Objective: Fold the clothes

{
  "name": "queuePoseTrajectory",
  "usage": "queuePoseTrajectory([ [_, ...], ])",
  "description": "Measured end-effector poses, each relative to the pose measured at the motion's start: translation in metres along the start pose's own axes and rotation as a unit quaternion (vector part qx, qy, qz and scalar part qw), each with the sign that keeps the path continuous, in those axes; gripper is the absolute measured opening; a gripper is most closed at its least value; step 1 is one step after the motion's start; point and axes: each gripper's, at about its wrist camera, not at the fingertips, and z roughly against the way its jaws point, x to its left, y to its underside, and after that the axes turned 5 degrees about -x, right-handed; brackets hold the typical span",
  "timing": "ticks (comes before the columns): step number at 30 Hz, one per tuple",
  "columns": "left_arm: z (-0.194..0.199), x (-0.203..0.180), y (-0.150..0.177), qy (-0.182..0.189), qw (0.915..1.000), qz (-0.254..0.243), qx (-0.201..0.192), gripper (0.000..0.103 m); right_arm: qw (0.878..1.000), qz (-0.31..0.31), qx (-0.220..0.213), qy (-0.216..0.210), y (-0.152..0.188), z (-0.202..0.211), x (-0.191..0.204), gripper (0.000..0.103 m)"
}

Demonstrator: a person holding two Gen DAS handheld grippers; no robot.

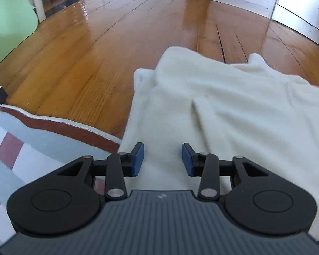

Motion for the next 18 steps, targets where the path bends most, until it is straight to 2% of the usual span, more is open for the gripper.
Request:
queuePoseTrajectory([
  [2,-0.002,0.003,0.002,-0.042,0.9989,-0.020,0.004,0.050,0.998,0.017,0.042,0.039,0.006,-0.018,-0.003,0.004],
  [3,-0.001,0.007,0.001,-0.052,0.9985,-0.019,0.005,0.052,0.997,0.027,0.051,0.059,0.009,-0.023,0.000,0.005],
  [4,0.005,0.015,0.003,-0.042,0.9990,0.006,0.013,0.051,0.994,0.037,0.059,0.079,0.012,-0.028,0.004,0.009],
  [5,0.012,0.024,0.004,-0.032,0.9988,0.031,0.021,0.051,0.992,0.047,0.068,0.100,0.015,-0.033,0.008,0.022],
  [6,0.018,0.032,0.005,-0.021,0.9977,0.057,0.030,0.051,0.990,0.046,0.065,0.119,0.016,-0.032,0.012,0.038],
  [8,0.041,0.055,0.021,0.037,0.9889,0.139,0.039,0.052,0.987,0.024,0.035,0.153,0.015,-0.013,0.018,0.040],
  [9,0.050,0.064,0.030,0.046,0.9828,0.174,0.042,0.052,0.987,0.015,0.013,0.162,0.020,0.005,0.020,0.040],
  [10,0.055,0.071,0.039,0.052,0.9771,0.201,0.046,0.052,0.987,0.002,-0.004,0.159,0.025,0.021,0.022,0.041],
  [12,0.066,0.086,0.056,0.062,0.9632,0.256,0.055,0.052,0.992,-0.039,-0.007,0.116,0.036,0.044,0.019,0.040],
  [14,0.076,0.095,0.068,0.047,0.9562,0.284,0.053,0.056,0.993,-0.080,-0.001,0.082,0.052,0.064,0.017,0.042],
  [17,0.084,0.104,0.077,0.060,0.9486,0.306,0.054,0.057,0.983,-0.174,0.027,0.049,0.085,0.082,0.006,0.045],
  [18,0.085,0.105,0.080,0.070,0.9448,0.315,0.054,0.057,0.977,-0.209,0.039,0.036,0.098,0.085,0.002,0.050],
])
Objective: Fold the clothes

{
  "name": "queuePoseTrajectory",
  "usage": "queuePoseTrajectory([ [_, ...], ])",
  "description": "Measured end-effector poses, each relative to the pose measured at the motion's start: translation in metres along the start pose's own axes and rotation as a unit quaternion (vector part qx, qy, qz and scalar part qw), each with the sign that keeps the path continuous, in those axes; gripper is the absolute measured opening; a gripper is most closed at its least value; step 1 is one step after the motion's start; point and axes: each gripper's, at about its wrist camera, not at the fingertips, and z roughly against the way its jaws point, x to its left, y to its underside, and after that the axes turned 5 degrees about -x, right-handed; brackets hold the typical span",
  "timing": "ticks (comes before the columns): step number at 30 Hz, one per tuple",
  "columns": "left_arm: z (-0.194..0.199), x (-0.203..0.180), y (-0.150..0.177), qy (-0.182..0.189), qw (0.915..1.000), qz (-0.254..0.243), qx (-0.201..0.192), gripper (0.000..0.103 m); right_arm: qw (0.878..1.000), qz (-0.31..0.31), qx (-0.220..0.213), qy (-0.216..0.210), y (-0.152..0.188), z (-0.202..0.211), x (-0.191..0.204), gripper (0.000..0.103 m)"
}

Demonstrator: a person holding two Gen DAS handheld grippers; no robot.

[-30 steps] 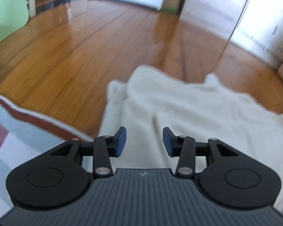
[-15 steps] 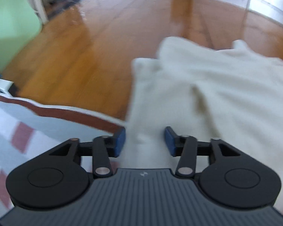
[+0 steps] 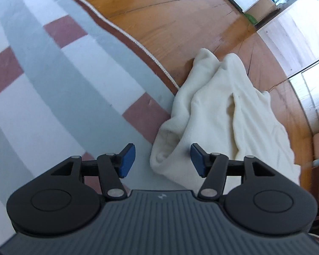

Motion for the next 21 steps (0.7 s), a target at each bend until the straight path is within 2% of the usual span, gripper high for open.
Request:
queuePoseTrajectory([
  [2,-0.002,0.004,0.004,0.022,0.9994,0.025,0.011,0.064,0.999,-0.012,0.042,-0.007,0.024,-0.006,-0.006,0.051],
  [3,-0.006,0.007,0.007,0.037,0.9978,0.049,0.023,0.065,0.998,-0.009,0.064,-0.008,0.036,-0.010,-0.007,0.051],
  [4,-0.012,0.007,0.011,0.036,0.9970,0.064,0.027,0.066,0.997,0.009,0.073,0.000,0.044,-0.012,-0.005,0.051],
  [5,-0.018,0.006,0.015,0.034,0.9959,0.078,0.031,0.071,0.997,0.039,0.071,0.016,0.049,-0.011,0.000,0.052],
  [6,-0.022,0.002,0.020,0.024,0.9968,0.069,0.030,0.073,0.996,0.049,0.070,0.012,0.052,-0.011,0.002,0.052],
  [7,-0.025,-0.001,0.026,0.014,0.9977,0.060,0.029,0.075,0.997,0.029,0.071,-0.013,0.052,-0.010,0.000,0.052],
  [8,-0.023,-0.009,0.029,0.011,0.9986,0.051,0.010,0.076,0.996,-0.003,0.073,-0.042,0.051,-0.011,-0.005,0.053],
  [10,-0.025,-0.014,0.031,0.042,0.9970,0.065,0.005,0.076,0.991,-0.066,0.072,-0.087,0.050,-0.012,-0.014,0.062],
  [11,-0.028,-0.013,0.031,0.072,0.9936,0.087,0.003,0.080,0.989,-0.096,0.063,-0.090,0.051,-0.013,-0.018,0.069],
  [13,-0.037,-0.020,0.036,0.062,0.9943,0.086,0.001,0.082,0.984,-0.150,0.050,-0.089,0.051,-0.018,-0.028,0.077],
  [14,-0.042,-0.023,0.038,0.057,0.9947,0.086,0.000,0.079,0.981,-0.166,0.039,-0.095,0.049,-0.022,-0.033,0.080],
  [15,-0.042,-0.034,0.039,0.043,0.9979,0.047,-0.014,0.074,0.980,-0.169,0.024,-0.102,0.048,-0.024,-0.035,0.080],
  [16,-0.042,-0.046,0.040,0.029,0.9992,0.007,-0.027,0.038,0.983,-0.158,0.015,-0.094,0.044,-0.026,-0.032,0.080],
  [17,-0.042,-0.057,0.041,0.015,0.9985,-0.034,-0.041,0.019,0.987,-0.140,0.010,-0.079,0.040,-0.028,-0.027,0.069],
  [18,-0.041,-0.065,0.039,0.011,0.9969,-0.059,-0.051,0.019,0.991,-0.117,0.007,-0.068,0.036,-0.029,-0.020,0.034],
  [19,-0.038,-0.066,0.036,0.007,0.9967,-0.060,-0.055,0.019,0.994,-0.089,0.006,-0.060,0.033,-0.028,-0.012,0.022],
  [21,-0.031,-0.068,0.029,0.000,0.9962,-0.061,-0.062,0.019,0.997,-0.038,-0.041,-0.057,0.027,-0.007,0.004,0.019],
])
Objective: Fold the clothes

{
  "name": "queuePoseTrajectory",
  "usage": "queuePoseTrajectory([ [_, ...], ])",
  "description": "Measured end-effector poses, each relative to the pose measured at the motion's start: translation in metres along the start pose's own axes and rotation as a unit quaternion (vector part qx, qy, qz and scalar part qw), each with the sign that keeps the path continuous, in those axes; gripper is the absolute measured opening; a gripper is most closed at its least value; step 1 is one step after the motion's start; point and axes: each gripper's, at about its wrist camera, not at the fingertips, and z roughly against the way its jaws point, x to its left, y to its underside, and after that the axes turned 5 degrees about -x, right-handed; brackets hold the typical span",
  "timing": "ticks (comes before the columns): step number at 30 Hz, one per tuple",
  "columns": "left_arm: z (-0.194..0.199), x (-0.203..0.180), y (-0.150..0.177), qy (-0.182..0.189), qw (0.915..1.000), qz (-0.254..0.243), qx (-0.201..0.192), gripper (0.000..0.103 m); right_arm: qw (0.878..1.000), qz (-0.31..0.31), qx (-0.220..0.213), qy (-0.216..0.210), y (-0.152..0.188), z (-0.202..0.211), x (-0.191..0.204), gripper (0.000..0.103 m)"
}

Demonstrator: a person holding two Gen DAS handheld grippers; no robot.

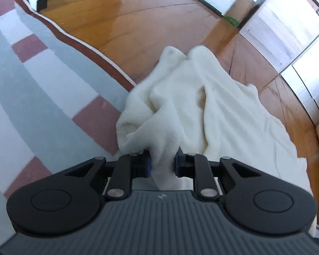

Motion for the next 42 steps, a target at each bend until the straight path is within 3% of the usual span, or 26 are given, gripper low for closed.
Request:
queuePoseTrajectory([
  [3,0.005,0.014,-0.006,0.003,0.9997,0.019,0.014,0.019,0.993,0.105,-0.051,0.007,-0.009,0.027,0.025,0.018],
  [6,-0.004,0.024,-0.001,-0.011,0.9990,0.021,0.039,0.019,0.988,0.148,-0.019,0.026,-0.004,0.014,0.018,0.018],
  [9,-0.009,0.023,0.000,-0.023,0.9986,0.018,0.044,0.019,0.989,0.146,0.003,0.040,0.007,0.000,0.007,0.018],
  [12,-0.006,0.014,0.001,-0.032,0.9988,-0.016,0.035,0.019,0.992,0.123,0.002,0.029,0.009,0.006,-0.002,0.020],
  [15,-0.008,0.016,0.002,-0.032,0.9980,-0.032,0.043,0.025,0.994,0.094,0.033,0.042,0.011,0.011,-0.015,0.028],
  [18,-0.007,0.024,-0.002,-0.034,0.9979,-0.015,0.054,0.047,0.996,-0.009,0.074,0.053,0.011,0.027,-0.030,0.038],
  [19,-0.006,0.027,-0.004,-0.035,0.9978,-0.007,0.057,0.051,0.996,-0.044,0.072,0.036,0.011,0.032,-0.035,0.045],
  [20,-0.007,0.031,-0.006,-0.031,0.9978,0.006,0.059,0.052,0.994,-0.075,0.074,0.022,0.013,0.034,-0.039,0.065],
  [21,-0.008,0.036,-0.008,-0.022,0.9976,0.022,0.061,0.053,0.992,-0.098,0.080,0.015,0.015,0.034,-0.042,0.073],
  [23,-0.015,0.040,-0.012,0.003,0.9972,0.042,0.062,0.065,0.989,-0.119,0.085,-0.002,0.020,0.031,-0.047,0.073],
  [25,-0.022,0.042,-0.013,0.034,0.9964,0.051,0.058,0.078,0.990,-0.127,0.062,-0.020,0.022,0.034,-0.050,0.073],
  [28,-0.023,0.041,-0.013,0.052,0.9951,0.063,0.057,0.079,0.987,-0.146,0.047,-0.039,0.023,0.028,-0.053,0.073],
  [30,-0.026,0.046,-0.011,0.084,0.9904,0.088,0.065,0.080,0.985,-0.163,0.044,-0.041,0.023,0.018,-0.055,0.073],
  [32,-0.028,0.052,-0.008,0.113,0.9849,0.119,0.055,0.094,0.981,-0.185,0.040,-0.039,0.023,0.006,-0.056,0.074],
  [33,-0.030,0.052,-0.009,0.118,0.9835,0.126,0.055,0.095,0.980,-0.192,0.035,-0.037,0.021,0.000,-0.055,0.074],
  [34,-0.032,0.052,-0.010,0.122,0.9820,0.133,0.056,0.095,0.981,-0.191,0.031,-0.032,0.017,-0.005,-0.052,0.074],
  [36,-0.035,0.041,-0.014,0.112,0.9875,0.092,0.063,0.092,0.986,-0.164,0.041,-0.007,0.002,-0.019,-0.041,0.074],
  [37,-0.036,0.035,-0.016,0.104,0.9904,0.063,0.065,0.076,0.989,-0.142,0.045,0.003,-0.006,-0.026,-0.035,0.074],
  [38,-0.037,0.026,-0.015,0.083,0.9942,0.026,0.063,0.047,0.992,-0.115,0.048,0.007,-0.012,-0.035,-0.029,0.067],
  [39,-0.037,0.023,-0.015,0.076,0.9953,0.015,0.060,0.036,0.995,-0.086,0.049,0.010,-0.017,-0.042,-0.023,0.046],
  [42,-0.037,0.012,-0.013,0.054,0.9972,-0.016,0.050,0.024,0.998,-0.047,0.042,0.017,-0.027,-0.038,0.000,0.031],
])
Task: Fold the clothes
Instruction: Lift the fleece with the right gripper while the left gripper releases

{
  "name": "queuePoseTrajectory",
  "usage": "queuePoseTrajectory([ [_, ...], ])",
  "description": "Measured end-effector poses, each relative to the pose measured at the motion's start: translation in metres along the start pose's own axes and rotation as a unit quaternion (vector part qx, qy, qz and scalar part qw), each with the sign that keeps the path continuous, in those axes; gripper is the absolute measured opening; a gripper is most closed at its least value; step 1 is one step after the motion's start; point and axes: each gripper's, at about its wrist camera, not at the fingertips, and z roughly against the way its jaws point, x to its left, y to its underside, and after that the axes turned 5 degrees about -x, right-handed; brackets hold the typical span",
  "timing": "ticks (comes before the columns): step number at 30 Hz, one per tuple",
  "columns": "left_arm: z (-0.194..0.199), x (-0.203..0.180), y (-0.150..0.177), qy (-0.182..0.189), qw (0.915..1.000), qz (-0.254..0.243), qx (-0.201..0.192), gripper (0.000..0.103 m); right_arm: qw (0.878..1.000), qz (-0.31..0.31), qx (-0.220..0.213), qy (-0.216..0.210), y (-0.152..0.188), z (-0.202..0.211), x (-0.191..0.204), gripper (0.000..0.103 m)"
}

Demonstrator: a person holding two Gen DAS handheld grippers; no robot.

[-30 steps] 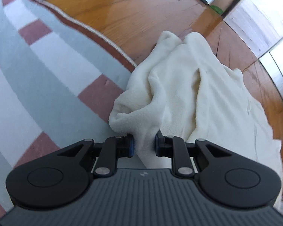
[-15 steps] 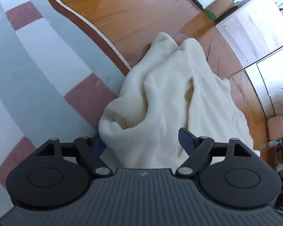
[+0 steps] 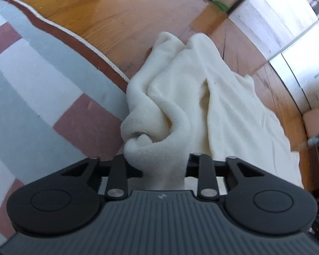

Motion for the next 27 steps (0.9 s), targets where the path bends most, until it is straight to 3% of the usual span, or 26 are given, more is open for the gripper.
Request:
queuePoseTrajectory([
  [4,0.025,-0.029,-0.010,0.001,0.9973,-0.070,-0.021,0.020,0.996,0.077,-0.038,-0.022,-0.009,0.043,0.046,0.027],
  [6,0.051,-0.031,-0.024,0.054,0.9969,-0.050,-0.027,0.020,0.995,0.076,-0.050,-0.046,-0.017,0.066,0.061,0.026],
  [10,0.094,-0.034,-0.015,0.035,0.9953,-0.087,-0.026,0.020,0.993,0.084,-0.062,-0.052,-0.017,0.117,0.065,0.026],
  [12,0.091,-0.032,0.007,0.001,0.9913,-0.128,0.032,0.025,0.994,0.083,-0.054,-0.039,-0.006,0.135,0.049,0.026],
  [13,0.081,-0.030,0.020,-0.019,0.9858,-0.147,0.078,0.032,0.995,0.082,-0.048,-0.028,0.001,0.141,0.039,0.026],
  [16,0.062,-0.012,0.041,-0.068,0.9805,-0.121,0.139,0.037,0.998,0.059,-0.006,0.018,0.024,0.129,0.005,0.026],
  [18,0.077,-0.027,0.031,-0.065,0.9815,-0.145,0.106,0.038,0.998,0.054,0.002,0.032,0.033,0.123,-0.005,0.026],
  [22,0.134,-0.051,0.008,-0.012,0.9854,-0.166,0.033,0.057,0.995,0.094,-0.019,0.006,0.024,0.130,0.010,0.026],
  [24,0.156,-0.061,0.002,-0.002,0.9855,-0.170,0.004,0.057,0.994,0.105,-0.025,-0.008,0.021,0.133,0.018,0.026],
  [27,0.162,-0.098,0.016,0.056,0.9775,-0.203,0.007,0.057,0.992,0.121,-0.029,-0.010,0.024,0.133,0.029,0.026],
])
